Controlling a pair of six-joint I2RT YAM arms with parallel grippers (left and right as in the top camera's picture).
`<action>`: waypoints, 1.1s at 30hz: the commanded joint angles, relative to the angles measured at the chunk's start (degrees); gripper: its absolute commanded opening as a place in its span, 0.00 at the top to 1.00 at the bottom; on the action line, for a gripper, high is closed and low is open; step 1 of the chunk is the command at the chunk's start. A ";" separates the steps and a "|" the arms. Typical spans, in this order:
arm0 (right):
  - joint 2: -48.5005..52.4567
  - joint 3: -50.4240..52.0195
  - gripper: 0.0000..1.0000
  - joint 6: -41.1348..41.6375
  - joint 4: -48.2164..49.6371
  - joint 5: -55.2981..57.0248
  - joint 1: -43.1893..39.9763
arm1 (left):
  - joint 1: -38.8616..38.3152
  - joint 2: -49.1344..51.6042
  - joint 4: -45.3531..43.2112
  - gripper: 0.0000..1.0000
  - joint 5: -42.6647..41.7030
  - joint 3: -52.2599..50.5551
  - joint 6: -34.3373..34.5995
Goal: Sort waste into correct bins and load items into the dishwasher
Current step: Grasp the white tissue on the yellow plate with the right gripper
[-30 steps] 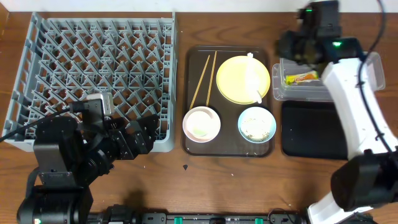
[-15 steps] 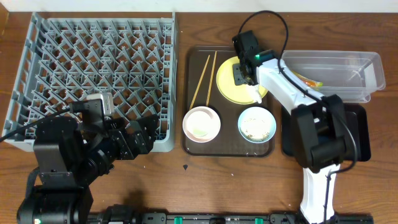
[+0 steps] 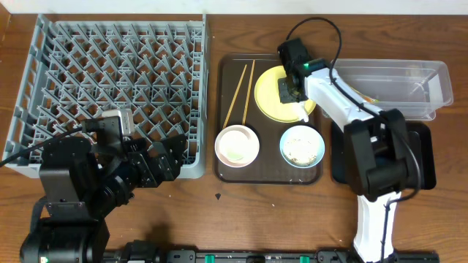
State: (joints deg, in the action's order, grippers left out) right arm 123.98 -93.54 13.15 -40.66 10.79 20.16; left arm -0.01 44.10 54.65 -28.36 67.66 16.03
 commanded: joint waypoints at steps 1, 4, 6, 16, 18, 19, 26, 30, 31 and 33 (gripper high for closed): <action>-7.65 -0.17 0.96 0.09 -0.17 -1.27 -1.05 | 0.04 0.00 -0.02 0.02 -0.57 1.20 -1.16; -9.33 -0.17 0.35 0.09 -2.56 -5.16 -1.36 | 0.04 0.00 -0.02 0.02 -0.57 1.20 -1.16; -9.20 -0.09 0.34 0.11 -4.66 -5.64 -1.36 | 0.04 0.00 -0.02 0.02 -0.57 1.20 -1.16; -0.55 0.35 0.44 0.09 -7.28 -3.15 -1.73 | 0.04 0.00 -0.02 0.02 -0.57 1.20 -1.16; 0.63 0.35 0.51 0.09 -7.85 -3.13 -1.73 | 0.04 0.00 -0.02 0.02 -0.57 1.20 -1.16; 0.94 0.35 0.55 0.11 -8.22 -3.13 -1.75 | 0.04 0.00 -0.02 0.02 -0.57 1.20 -1.16; -0.94 -1.27 0.99 0.17 -8.74 -5.95 -1.88 | 0.04 0.00 -0.02 0.02 -0.57 1.20 -1.16; -6.32 -3.54 0.99 3.89 -9.38 -11.08 -3.41 | 0.04 0.00 -0.02 0.02 -0.57 1.20 -1.16; -8.00 -3.74 0.99 5.75 -9.38 -12.46 -4.13 | 0.04 0.00 -0.02 0.02 -0.57 1.20 -1.16; -11.23 -3.74 0.99 11.19 -9.64 -13.35 -5.77 | 0.04 0.00 -0.02 0.02 -0.57 1.20 -1.16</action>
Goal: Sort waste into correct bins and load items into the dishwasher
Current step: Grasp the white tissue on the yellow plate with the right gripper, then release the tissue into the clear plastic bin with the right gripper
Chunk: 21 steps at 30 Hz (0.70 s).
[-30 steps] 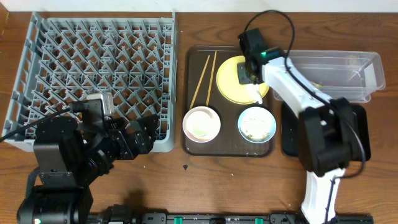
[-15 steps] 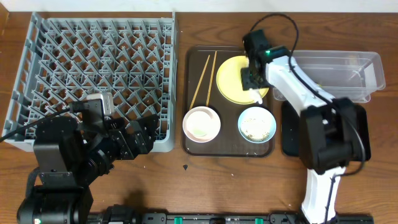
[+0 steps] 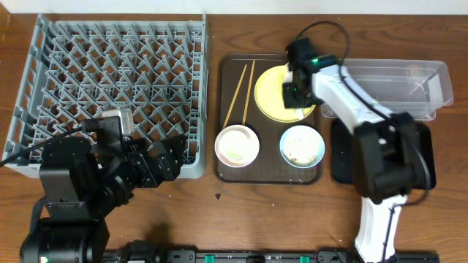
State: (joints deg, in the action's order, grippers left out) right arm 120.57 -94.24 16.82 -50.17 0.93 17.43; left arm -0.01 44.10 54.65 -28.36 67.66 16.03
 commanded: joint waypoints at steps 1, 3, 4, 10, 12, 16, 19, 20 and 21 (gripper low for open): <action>-9.49 -3.04 0.99 10.82 -0.44 -3.50 -4.37 | 0.04 0.00 -0.02 0.02 -0.57 1.20 -1.16; -12.50 -3.04 0.99 15.78 -0.50 -3.58 -8.07 | 0.04 0.00 -0.02 0.02 -0.57 1.20 -1.18; -13.22 -3.04 0.99 16.92 -0.76 -3.58 -9.53 | 0.04 0.00 -0.02 0.02 -0.57 1.20 -1.18; -13.07 -3.02 0.99 25.64 -5.49 -3.32 -18.34 | 0.04 0.00 -0.02 0.02 -0.57 1.20 -1.16; -12.09 -2.97 0.99 27.89 -5.90 -2.95 -20.48 | 0.04 0.00 -0.02 0.02 -0.57 1.20 -1.16; -9.25 -2.97 0.99 31.23 -5.49 -2.93 -22.29 | 0.04 0.00 -0.02 0.02 -0.57 1.20 -1.16; -7.34 -2.97 0.89 31.28 -2.99 -4.74 -22.21 | 0.04 0.00 -0.02 0.02 -0.57 1.20 -1.16; -6.99 -2.97 0.81 30.82 -2.49 -6.21 -22.18 | 0.04 0.00 -0.02 0.02 -0.57 1.20 -1.18; -6.99 -2.97 0.75 30.53 -2.40 -7.69 -22.18 | 0.04 0.00 -0.02 0.02 -0.57 1.20 -1.18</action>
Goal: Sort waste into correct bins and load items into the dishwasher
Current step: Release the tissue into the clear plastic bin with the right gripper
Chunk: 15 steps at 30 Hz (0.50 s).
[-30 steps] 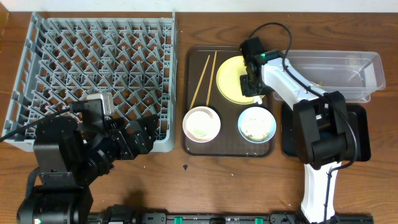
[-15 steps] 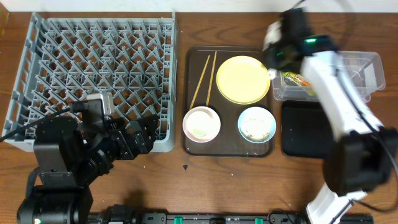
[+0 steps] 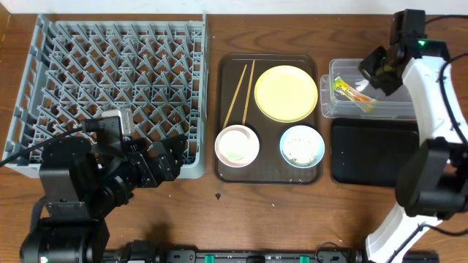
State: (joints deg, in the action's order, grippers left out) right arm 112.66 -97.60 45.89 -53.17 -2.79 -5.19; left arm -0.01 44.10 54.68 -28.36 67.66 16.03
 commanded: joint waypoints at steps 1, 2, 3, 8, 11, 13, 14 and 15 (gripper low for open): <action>0.92 0.39 0.72 0.42 0.61 -5.05 0.44 | 0.04 0.00 -0.04 0.02 -0.57 1.20 -1.18; 0.52 0.37 0.69 -0.17 0.39 -6.34 0.44 | 0.04 0.00 -0.04 0.02 -0.57 1.20 -1.16; 0.04 0.37 0.67 -0.33 0.11 -7.34 0.44 | 0.04 0.00 -0.04 0.02 -0.57 1.20 -1.16; -3.50 0.37 0.64 -1.05 -0.46 -7.21 0.79 | 0.04 0.00 -0.04 0.02 -0.57 1.20 -1.18; -5.44 0.37 0.63 -4.04 -0.44 -7.06 1.16 | 0.04 0.00 -0.04 0.02 -0.57 1.20 -1.18; -7.06 0.37 0.64 -8.57 -0.55 -7.13 1.57 | 0.04 0.00 -0.04 0.02 -0.57 1.20 -1.16; -8.20 0.37 0.64 -11.43 -0.85 -7.15 1.97 | 0.04 0.00 -0.04 0.02 -0.57 1.20 -1.16; -9.29 0.37 0.63 -13.44 -1.51 -7.13 2.40 | 0.04 0.00 -0.04 0.02 -0.57 1.20 -1.16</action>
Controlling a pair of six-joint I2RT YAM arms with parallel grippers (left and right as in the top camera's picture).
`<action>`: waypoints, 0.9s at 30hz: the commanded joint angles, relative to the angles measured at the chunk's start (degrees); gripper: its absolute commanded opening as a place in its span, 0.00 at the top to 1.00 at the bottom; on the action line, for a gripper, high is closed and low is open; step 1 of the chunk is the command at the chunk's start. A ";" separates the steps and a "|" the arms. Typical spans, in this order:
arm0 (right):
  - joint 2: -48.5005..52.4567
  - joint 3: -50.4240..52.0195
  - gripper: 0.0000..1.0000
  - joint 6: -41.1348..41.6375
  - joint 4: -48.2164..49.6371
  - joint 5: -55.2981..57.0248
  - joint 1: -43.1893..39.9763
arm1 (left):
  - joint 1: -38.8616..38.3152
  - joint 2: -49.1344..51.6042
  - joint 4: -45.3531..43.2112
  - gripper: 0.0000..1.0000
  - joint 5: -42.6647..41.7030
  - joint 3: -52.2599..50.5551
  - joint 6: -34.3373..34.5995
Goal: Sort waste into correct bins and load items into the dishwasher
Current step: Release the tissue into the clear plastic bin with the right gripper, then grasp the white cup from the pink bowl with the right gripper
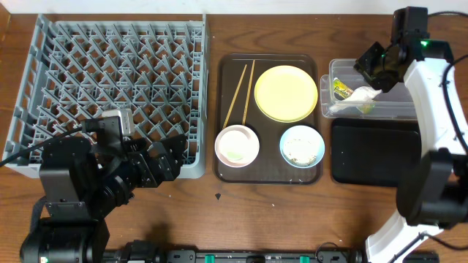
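My right gripper (pixel 369 67) hangs over the left end of the clear bin (pixel 417 108) at the far right, and its jaws look open and empty. In the bin lie a yellow-green wrapper (pixel 341 88) and a crumpled white napkin (pixel 352 99). On the dark tray (pixel 269 174) sit a yellow plate (pixel 286 93), a pair of chopsticks (pixel 238 93), a white bowl (pixel 236 145) and a pale blue bowl (pixel 302 145) with food scraps in it. My left gripper (pixel 172 158) rests open at the front right corner of the grey dish rack (pixel 110 80).
A black bin (pixel 374 150) stands in front of the clear bin, right of the tray. The left arm's base (pixel 69 197) fills the front left. Bare wooden table (pixel 263 219) runs along the front.
A white napkin now lies in the clear bin beside the wrapper. My right gripper stays above the bin's left end, shifted only slightly. The left arm has not moved.
My right gripper was down on the yellow plate beside a white napkin, and stayed there at the following moment. Then it was over the clear bin, the plate bare. Now the napkin lies in that bin. The left arm stayed still throughout.
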State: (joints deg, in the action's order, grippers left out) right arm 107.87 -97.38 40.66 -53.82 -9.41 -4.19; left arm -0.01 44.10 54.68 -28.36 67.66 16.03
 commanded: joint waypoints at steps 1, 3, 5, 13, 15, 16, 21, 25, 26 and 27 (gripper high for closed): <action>-5.92 0.15 0.63 -10.29 -1.75 -0.52 2.05 | 0.04 0.00 -0.04 0.02 -0.57 1.20 -1.16; -8.96 0.15 0.62 -14.05 -3.80 -0.55 3.78 | 0.04 0.00 -0.04 0.02 -0.57 1.20 -1.16; -11.76 0.15 0.57 -17.00 -6.32 -0.52 6.01 | 0.04 0.00 -0.04 0.02 -0.57 1.20 -1.16; -16.31 0.48 0.34 -20.61 -19.76 0.26 19.71 | 0.04 0.00 -0.04 0.02 -0.57 1.20 -1.18; -15.82 1.79 0.37 -20.57 -21.49 1.36 23.43 | 0.04 0.00 -0.04 0.02 -0.57 1.20 -1.16; -15.69 3.19 0.39 -20.52 -21.70 2.10 25.64 | 0.04 0.00 -0.02 0.02 -0.66 1.20 -1.14; -15.67 10.73 0.41 -14.99 -20.96 7.10 31.67 | 0.07 0.02 1.68 0.02 -0.96 1.20 -1.16; -15.67 18.91 0.44 -15.56 -15.02 7.65 34.80 | 0.07 0.11 1.62 0.02 0.79 1.20 -1.20; -15.67 20.76 0.44 -16.02 -12.87 7.61 35.43 | 0.07 0.15 1.73 0.02 2.21 1.20 -1.22; -15.67 22.16 0.44 -16.06 -11.37 7.45 35.89 | 0.04 0.33 1.88 0.02 3.21 1.20 -1.49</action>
State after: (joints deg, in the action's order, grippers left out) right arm 92.03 -79.20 24.29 -68.10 -3.60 29.67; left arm -0.01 44.12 56.42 -28.01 67.66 16.03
